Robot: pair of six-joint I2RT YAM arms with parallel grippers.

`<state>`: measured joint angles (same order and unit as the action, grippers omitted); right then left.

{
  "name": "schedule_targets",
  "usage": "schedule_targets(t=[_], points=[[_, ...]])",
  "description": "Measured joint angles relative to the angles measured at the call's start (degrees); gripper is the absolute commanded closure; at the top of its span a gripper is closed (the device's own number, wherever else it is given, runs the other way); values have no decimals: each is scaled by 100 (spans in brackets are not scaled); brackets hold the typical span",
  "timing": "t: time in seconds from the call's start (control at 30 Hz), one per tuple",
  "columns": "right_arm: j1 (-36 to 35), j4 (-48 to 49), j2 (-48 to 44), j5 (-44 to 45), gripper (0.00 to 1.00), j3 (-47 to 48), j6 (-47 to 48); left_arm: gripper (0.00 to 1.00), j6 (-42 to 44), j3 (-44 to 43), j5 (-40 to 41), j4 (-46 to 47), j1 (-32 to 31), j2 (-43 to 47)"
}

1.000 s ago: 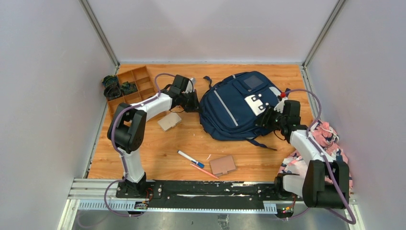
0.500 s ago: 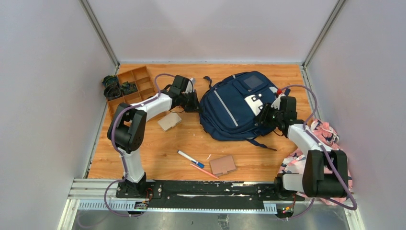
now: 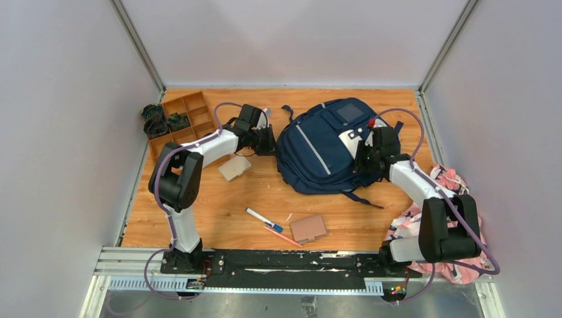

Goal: Pack the student bag
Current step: Unzip the student bag at the center of the board.

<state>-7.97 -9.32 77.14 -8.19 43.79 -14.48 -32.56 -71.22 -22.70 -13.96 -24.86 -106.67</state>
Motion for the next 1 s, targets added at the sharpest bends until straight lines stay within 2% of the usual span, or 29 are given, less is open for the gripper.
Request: schedule_targets(t=[0.1, 0.27, 0.47, 0.6, 0.83, 1.0], points=[[-74, -48, 144, 240, 85, 98, 42, 100, -11, 33, -24, 39, 0, 0], [-186, -173, -22, 531, 100, 114, 26, 100, -52, 81, -46, 98, 0, 0], [-208, -293, -846, 767, 100, -94, -83, 100, -103, 96, -68, 136, 0, 0], [-212, -245, -1080, 763, 100, -289, -168, 100, -144, 96, -94, 149, 0, 0], [-382, 356, -1537, 750, 100, -1143, -638, 100, -310, 337, -131, 483, 0, 28], [-824, 990, -1797, 994, 100, -1707, -1314, 100, -566, 809, -153, 901, -7, 251]])
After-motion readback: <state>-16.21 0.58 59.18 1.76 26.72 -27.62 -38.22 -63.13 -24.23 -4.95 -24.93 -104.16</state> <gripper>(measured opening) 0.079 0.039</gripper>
